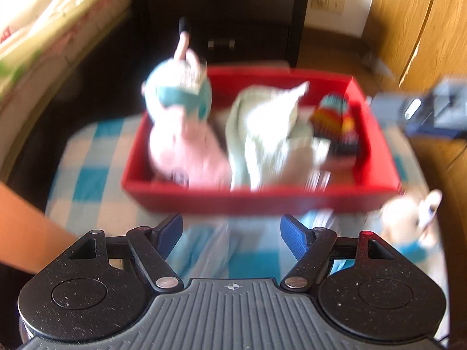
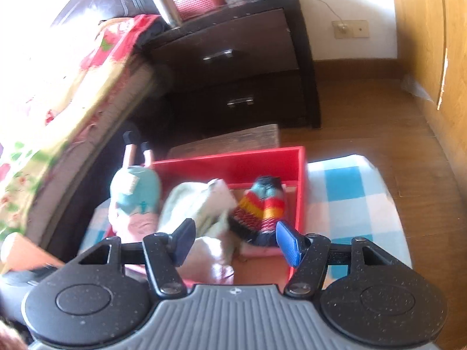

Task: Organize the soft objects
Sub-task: 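Move both grippers down to the blue face masks on the table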

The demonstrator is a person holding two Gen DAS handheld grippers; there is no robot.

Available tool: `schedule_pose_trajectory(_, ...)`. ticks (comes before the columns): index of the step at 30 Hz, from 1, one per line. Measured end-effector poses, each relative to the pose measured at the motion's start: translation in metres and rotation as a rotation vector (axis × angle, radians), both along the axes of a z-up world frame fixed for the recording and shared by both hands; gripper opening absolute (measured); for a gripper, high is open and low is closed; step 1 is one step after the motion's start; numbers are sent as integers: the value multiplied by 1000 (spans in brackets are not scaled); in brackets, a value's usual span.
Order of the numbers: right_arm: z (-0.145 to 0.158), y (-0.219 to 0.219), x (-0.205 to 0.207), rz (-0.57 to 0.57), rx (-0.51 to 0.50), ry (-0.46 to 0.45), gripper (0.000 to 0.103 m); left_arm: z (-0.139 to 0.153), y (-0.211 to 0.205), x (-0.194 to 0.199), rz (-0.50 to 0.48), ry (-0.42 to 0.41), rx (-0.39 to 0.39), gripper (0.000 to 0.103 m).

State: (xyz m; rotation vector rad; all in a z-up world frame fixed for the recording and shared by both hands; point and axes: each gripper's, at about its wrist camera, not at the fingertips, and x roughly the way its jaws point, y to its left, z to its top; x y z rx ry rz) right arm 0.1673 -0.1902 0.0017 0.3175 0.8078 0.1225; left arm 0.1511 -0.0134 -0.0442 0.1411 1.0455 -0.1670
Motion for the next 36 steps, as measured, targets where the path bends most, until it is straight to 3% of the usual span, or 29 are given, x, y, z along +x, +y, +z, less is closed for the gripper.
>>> schedule_pose_trajectory(4, 13, 13, -17, 53, -14, -26, 41, -20, 6, 2, 8, 21, 57, 73)
schedule_pose_trajectory(8, 18, 20, -23, 80, 0, -29, 41, -25, 7, 7, 11, -4, 48, 78)
schedule_pose_trajectory(13, 14, 25, -20, 102, 3, -11, 41, -31, -10, 10, -55, 3, 72, 77)
schedule_pose_trajectory(20, 1, 29, -19, 137, -23, 37, 41, -51, -10, 20, -36, 74, 69, 76)
schedule_pose_trajectory(26, -17, 29, -19, 146, -80, 101, 41, -64, 1, 29, 17, 150, -3, 76)
schedule_pose_trajectory(32, -18, 20, -19, 131, -61, 101, 42, -66, 9, 35, 46, 151, -77, 77)
schedule_pose_trajectory(36, -21, 17, -17, 129, -59, 111, 42, -67, 7, 38, 45, 138, -78, 77)
